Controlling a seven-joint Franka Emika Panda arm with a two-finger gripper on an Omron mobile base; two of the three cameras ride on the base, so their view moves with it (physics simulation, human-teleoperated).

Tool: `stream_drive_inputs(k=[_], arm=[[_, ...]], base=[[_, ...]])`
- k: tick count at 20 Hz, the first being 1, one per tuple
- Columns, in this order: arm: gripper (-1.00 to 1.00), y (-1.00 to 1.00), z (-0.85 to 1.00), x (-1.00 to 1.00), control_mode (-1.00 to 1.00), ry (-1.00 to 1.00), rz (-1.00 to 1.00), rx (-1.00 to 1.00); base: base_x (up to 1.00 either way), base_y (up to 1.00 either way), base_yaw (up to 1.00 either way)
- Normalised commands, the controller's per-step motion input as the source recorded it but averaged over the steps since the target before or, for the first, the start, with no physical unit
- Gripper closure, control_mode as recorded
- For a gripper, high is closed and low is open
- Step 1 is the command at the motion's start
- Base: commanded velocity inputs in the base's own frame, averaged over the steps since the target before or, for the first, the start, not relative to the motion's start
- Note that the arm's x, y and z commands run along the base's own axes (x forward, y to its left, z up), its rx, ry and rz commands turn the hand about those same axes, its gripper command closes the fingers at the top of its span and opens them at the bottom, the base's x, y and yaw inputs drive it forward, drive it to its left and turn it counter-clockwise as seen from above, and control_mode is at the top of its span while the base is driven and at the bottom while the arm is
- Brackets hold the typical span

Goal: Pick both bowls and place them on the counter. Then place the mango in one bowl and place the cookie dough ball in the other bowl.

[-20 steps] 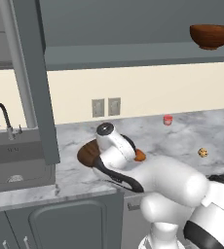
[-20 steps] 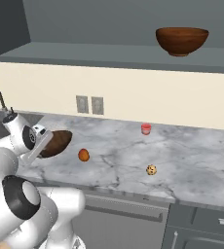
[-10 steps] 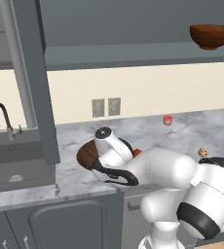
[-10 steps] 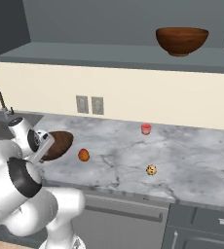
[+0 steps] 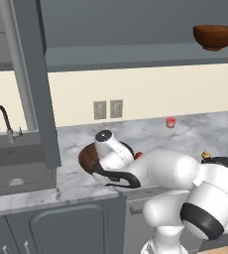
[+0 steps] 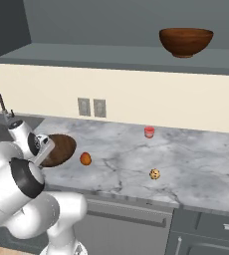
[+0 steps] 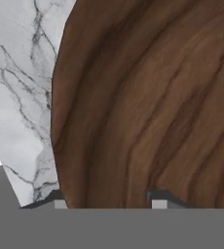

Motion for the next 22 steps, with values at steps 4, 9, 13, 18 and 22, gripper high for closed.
stream_drive_inputs(k=[4, 9, 13, 18, 22], arm=[[-1.0, 0.02, 0.36, -0.23, -1.0, -0.09, 0.0, 0.0], [-1.0, -0.06, 0.54, -0.15, -1.0, -0.16, 0.0, -0.01], [-1.0, -0.26, 0.54, -0.01, -1.0, -0.15, 0.0, -0.03], [-1.0, -0.36, 0.55, 0.0, -1.0, -0.13, -0.03, -0.02], [-1.0, -0.39, 0.48, -0.01, -1.0, -0.11, -0.07, -0.03]], base=[[0.0, 0.0, 0.0], [0.0, 0.0, 0.0], [0.0, 0.0, 0.0], [0.0, 0.0, 0.0], [0.0, 0.0, 0.0]])
